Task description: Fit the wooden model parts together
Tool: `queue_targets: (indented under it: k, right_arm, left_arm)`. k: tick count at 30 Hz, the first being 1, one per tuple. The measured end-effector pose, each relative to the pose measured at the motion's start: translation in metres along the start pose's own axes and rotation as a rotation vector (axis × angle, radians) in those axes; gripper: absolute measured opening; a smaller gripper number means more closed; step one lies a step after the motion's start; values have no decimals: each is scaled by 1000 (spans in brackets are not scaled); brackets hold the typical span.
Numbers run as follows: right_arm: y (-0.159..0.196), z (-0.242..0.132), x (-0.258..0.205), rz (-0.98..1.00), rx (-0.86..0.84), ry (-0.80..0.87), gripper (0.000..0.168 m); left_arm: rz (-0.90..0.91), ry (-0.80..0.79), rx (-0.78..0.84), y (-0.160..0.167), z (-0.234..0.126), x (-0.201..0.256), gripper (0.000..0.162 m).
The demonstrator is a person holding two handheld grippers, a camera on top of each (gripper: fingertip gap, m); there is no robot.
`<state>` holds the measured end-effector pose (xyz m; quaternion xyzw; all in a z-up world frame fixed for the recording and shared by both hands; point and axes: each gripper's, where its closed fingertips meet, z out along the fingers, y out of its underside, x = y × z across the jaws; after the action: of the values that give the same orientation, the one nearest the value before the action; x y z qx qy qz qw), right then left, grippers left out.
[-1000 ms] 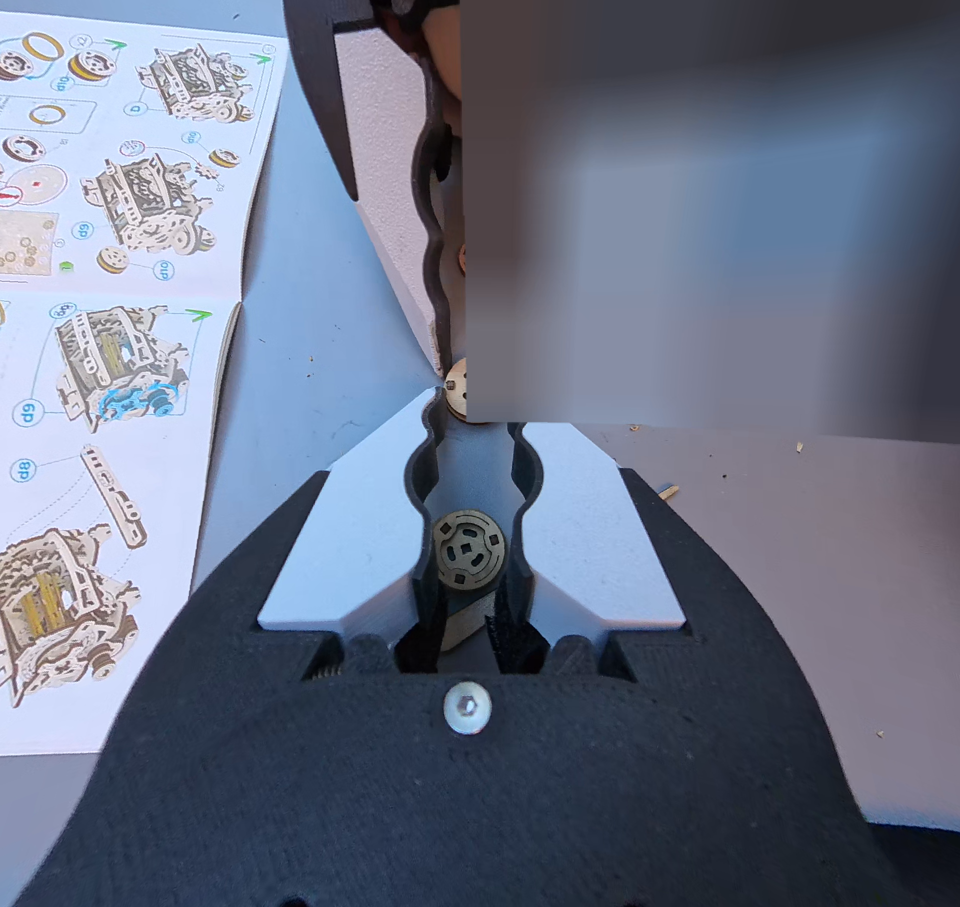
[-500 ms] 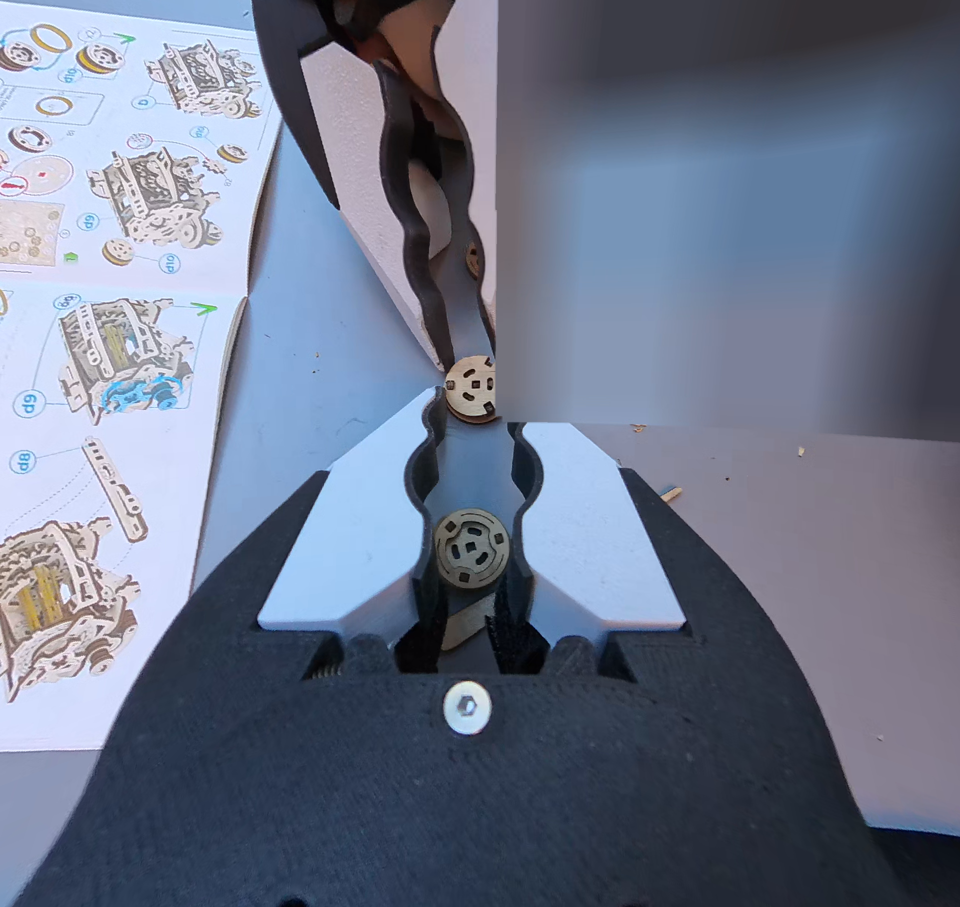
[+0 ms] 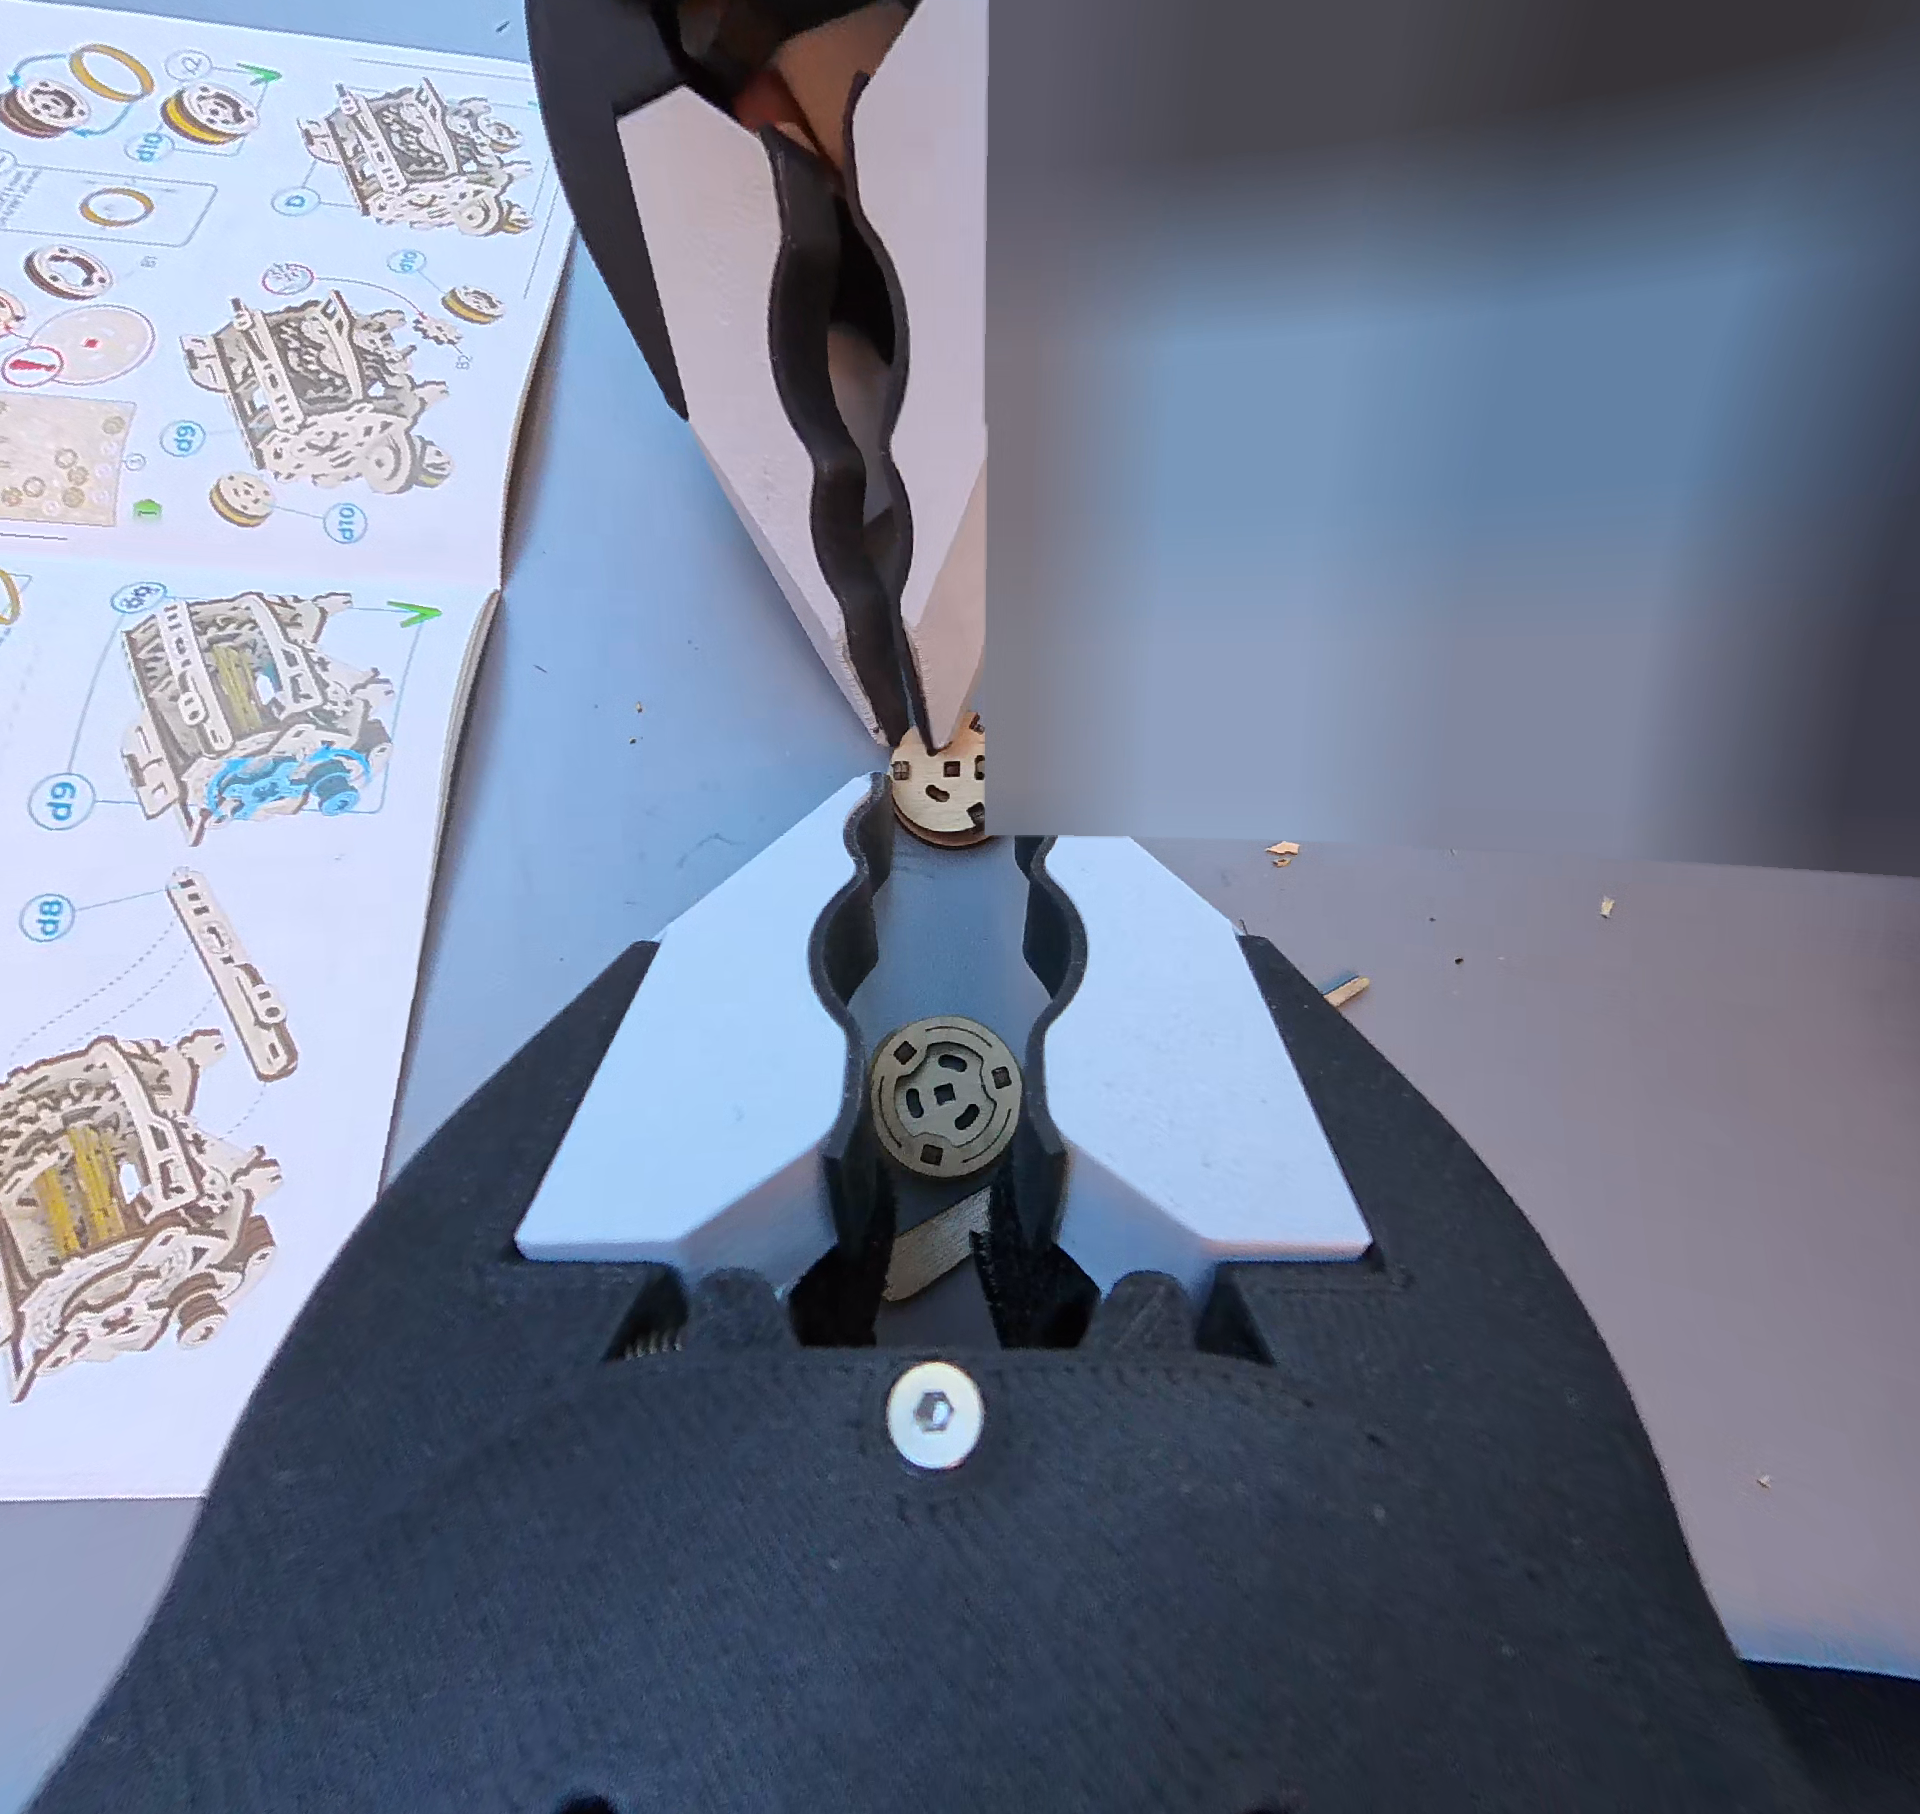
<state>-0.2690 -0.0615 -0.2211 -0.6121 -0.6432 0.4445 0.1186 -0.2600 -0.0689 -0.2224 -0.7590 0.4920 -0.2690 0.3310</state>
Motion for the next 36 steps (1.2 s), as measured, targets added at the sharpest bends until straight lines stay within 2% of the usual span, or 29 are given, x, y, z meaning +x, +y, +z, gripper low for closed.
queue_targets:
  k: [6,15,19,28,36]
  right_arm:
    - [1,1,0,-65,-1,54,6]
    - [0,0,-1,50,3,-30,9]
    - [0,0,-3,51,0,-28,14]
    - [2,1,-4,-24,-7,24,15]
    - [0,0,-2,-12,10,13,14]
  left_arm:
    - [13,-6,2,0,0,0,22]
    - [18,-7,0,0,0,0,22]
    - [20,-8,-1,0,0,0,22]
    - [25,-15,-6,1,0,0,22]
    - [31,-21,-1,0,0,-1,22]
